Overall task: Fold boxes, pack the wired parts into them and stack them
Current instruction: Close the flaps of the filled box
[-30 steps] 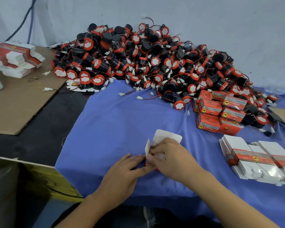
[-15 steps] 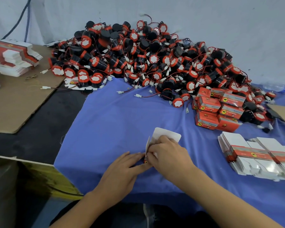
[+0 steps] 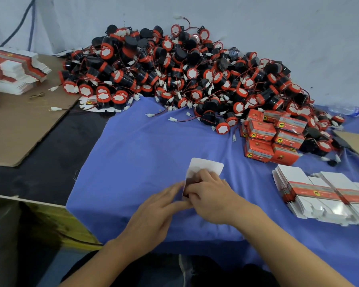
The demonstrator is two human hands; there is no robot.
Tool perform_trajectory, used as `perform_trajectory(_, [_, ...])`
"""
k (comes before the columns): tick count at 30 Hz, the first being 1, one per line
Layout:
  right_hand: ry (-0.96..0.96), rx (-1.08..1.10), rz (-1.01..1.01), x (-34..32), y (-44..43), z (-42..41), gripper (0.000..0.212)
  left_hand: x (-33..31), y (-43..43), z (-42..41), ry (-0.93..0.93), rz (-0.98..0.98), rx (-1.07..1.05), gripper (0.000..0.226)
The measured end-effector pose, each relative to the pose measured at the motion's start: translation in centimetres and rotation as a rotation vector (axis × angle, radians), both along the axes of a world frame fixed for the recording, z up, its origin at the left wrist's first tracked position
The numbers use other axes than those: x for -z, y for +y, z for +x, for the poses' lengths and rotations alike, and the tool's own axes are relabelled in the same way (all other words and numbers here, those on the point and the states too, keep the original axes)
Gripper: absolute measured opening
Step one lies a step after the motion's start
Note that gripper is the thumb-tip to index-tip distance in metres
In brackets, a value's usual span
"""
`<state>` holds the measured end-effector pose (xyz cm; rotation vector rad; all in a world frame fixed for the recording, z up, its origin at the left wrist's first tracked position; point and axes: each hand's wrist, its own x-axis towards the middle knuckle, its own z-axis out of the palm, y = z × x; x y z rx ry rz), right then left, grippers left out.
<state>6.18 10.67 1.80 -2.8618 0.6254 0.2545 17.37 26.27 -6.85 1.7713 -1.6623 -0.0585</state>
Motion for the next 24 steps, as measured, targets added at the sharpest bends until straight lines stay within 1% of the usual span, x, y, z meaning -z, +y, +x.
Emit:
perform_trajectory(1, [-0.034, -0.039, -0.023, 0.4, -0.2, -0.3, 0.030, 0.0, -0.1, 0.0, -0.012, -0.004, 0.016, 0.069])
perform_trajectory(2, [-0.096, -0.086, -0.057, 0.8, -0.3, -0.6, 0.029, 0.0, -0.2, -0.1, -0.071, -0.003, 0.009, 0.064])
perform_trajectory(3, [-0.181, -0.139, -0.077, 1.2, -0.4, -0.8, 0.027, -0.1, -0.2, -0.1, -0.178, 0.000, -0.012, 0.059])
perform_trajectory(4, [-0.298, -0.190, -0.074, 1.5, -0.5, -1.2, 0.024, -0.2, -0.3, 0.0, -0.270, 0.019, -0.039, 0.057])
perform_trajectory(6, [-0.621, -0.182, 0.006, 2.3, -0.7, -2.2, 0.017, -0.7, -0.3, 0.3, -0.343, 0.054, -0.063, 0.055])
perform_trajectory(8, [-0.940, -0.071, 0.080, 3.2, -0.5, -3.3, 0.021, -1.5, -0.4, 0.1, -0.402, 0.079, -0.071, 0.058])
perform_trajectory(10, [-1.186, 0.069, 0.149, 3.9, 0.0, -4.2, 0.020, -2.3, -0.6, -0.4, -0.445, 0.116, -0.066, 0.063])
perform_trajectory(12, [-1.379, 0.336, 0.304, 4.8, 0.3, -4.6, 0.017, -3.0, -1.2, -1.0, -0.460, 0.153, -0.059, 0.068])
perform_trajectory(13, [-1.423, 0.507, 0.425, 5.1, 0.2, -4.7, 0.014, -3.3, -1.5, -1.3, -0.475, 0.171, -0.057, 0.070])
perform_trajectory(14, [-1.397, 0.651, 0.577, 5.3, 0.2, -4.7, 0.011, -3.6, -1.8, -1.7, -0.497, 0.173, -0.055, 0.069])
perform_trajectory(15, [-1.320, 0.734, 0.731, 5.6, 0.0, -4.6, 0.009, -3.8, -2.0, -1.9, -0.524, 0.158, -0.050, 0.064])
perform_trajectory(16, [-1.249, 0.756, 0.850, 5.9, -0.1, -4.6, 0.009, -4.0, -2.2, -2.1, -0.541, 0.145, -0.045, 0.059])
perform_trajectory(17, [-1.205, 0.741, 0.936, 6.0, -0.3, -4.8, 0.018, -4.1, -2.3, -2.2, -0.524, 0.144, -0.046, 0.057])
perform_trajectory(18, [-1.189, 0.715, 1.016, 6.2, -0.5, -5.0, 0.029, -4.1, -2.5, -2.3, -0.485, 0.139, -0.050, 0.058])
perform_trajectory(19, [-1.196, 0.696, 1.096, 6.2, -0.8, -5.1, 0.036, -4.0, -2.6, -2.2, -0.427, 0.125, -0.052, 0.057])
perform_trajectory(20, [-1.204, 0.703, 1.134, 6.2, -1.1, -5.2, 0.034, -3.7, -2.9, -2.1, -0.349, 0.115, -0.052, 0.053])
perform_trajectory(22, [-1.177, 0.754, 1.080, 6.6, -1.5, -5.5, 0.024, -3.6, -3.5, -1.9, -0.137, 0.125, -0.077, 0.036])
perform_trajectory(24, [-1.101, 0.747, 1.050, 6.8, -1.8, -5.4, 0.032, -3.6, -4.5, -1.8, 0.094, 0.119, -0.134, 0.017])
